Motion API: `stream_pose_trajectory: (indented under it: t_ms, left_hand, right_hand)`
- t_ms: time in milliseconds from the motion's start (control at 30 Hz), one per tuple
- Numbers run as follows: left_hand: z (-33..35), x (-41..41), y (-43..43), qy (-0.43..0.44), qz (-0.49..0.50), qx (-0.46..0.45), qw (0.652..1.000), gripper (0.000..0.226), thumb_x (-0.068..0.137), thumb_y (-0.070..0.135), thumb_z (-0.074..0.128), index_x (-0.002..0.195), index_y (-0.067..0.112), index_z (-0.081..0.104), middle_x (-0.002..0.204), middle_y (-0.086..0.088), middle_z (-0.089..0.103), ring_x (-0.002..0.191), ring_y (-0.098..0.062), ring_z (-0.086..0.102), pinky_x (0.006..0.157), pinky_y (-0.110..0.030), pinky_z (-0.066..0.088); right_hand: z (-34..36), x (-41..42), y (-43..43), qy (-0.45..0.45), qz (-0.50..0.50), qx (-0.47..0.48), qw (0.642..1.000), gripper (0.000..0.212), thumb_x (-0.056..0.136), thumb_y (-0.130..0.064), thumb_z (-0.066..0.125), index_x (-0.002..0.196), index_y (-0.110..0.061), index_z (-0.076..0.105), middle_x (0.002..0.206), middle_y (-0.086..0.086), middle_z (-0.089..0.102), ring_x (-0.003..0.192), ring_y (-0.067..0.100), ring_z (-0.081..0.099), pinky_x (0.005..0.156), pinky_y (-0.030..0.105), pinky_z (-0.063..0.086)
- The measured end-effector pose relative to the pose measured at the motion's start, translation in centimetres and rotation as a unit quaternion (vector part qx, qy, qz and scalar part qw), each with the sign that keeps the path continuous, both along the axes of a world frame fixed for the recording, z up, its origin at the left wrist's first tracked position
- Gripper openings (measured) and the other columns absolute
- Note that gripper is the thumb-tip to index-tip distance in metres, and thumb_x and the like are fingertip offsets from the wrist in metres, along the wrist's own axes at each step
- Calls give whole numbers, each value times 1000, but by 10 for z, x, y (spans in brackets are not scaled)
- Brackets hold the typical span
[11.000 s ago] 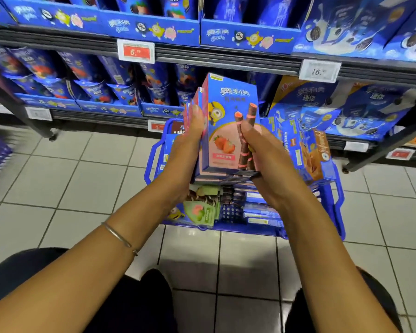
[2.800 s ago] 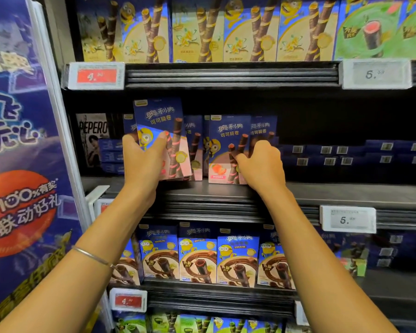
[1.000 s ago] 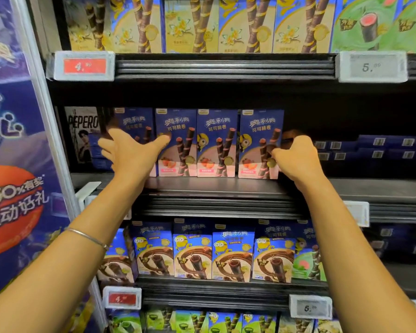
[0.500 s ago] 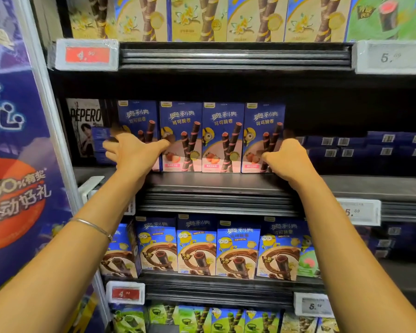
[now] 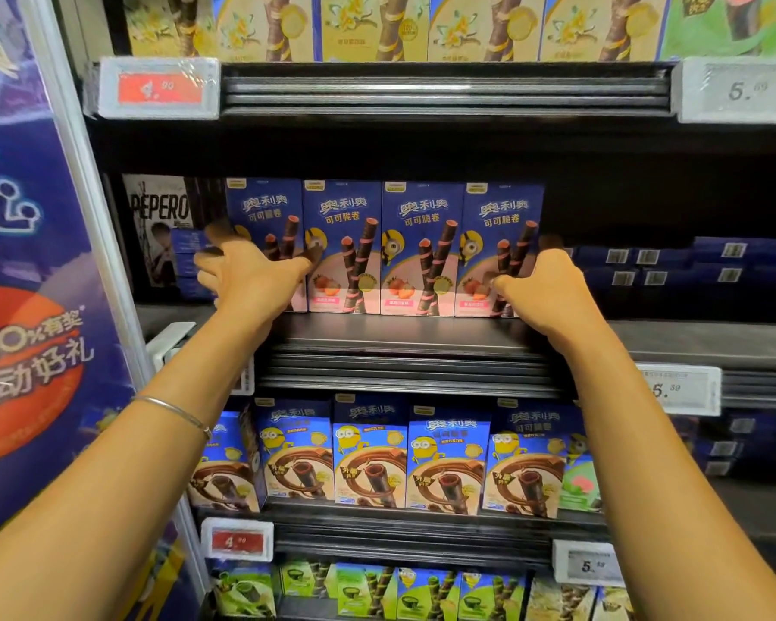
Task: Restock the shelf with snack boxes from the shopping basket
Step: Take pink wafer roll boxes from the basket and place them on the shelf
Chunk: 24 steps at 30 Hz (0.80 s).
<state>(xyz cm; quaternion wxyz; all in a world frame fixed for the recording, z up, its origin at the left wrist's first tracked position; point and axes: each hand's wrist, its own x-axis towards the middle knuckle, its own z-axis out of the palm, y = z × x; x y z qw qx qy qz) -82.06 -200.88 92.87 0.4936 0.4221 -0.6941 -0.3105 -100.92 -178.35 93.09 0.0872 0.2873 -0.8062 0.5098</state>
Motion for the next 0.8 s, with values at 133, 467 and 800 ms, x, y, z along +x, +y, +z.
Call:
stream_pose_trajectory:
  t_ms: [133, 467, 800]
  left_hand:
    - [-1, -1, -2, -20, 6, -4, 1000, 105, 79, 45, 89, 153, 3, 28, 163, -30, 16, 149, -48, 19, 120, -57, 28]
    - [-1, -2, 0, -12, 11, 6, 1000, 117, 77, 45, 90, 156, 0, 16, 161, -28, 18, 150, -45, 20, 119, -56, 30]
    - [3, 2, 45, 162, -64, -65, 982, 109, 72, 66, 69, 151, 3, 27, 157, -17, 27, 143, -37, 29, 112, -46, 35]
  right_hand:
    - [-1, 3, 0, 3, 7, 2, 1000, 24, 92, -24, 72, 101, -15, 52, 93, 0, 56, 78, 13, 56, 60, 25, 40]
    - [-3, 0, -1, -7, 27, -12, 1000, 15, 89, -27, 74, 88, -18, 62, 79, -4, 62, 70, 8, 56, 53, 23, 36]
    - [-1, 12, 17, -51, 70, -138, 987, 42, 90, -41, 72, 117, -16, 51, 108, -3, 64, 97, 10, 65, 68, 25, 51]
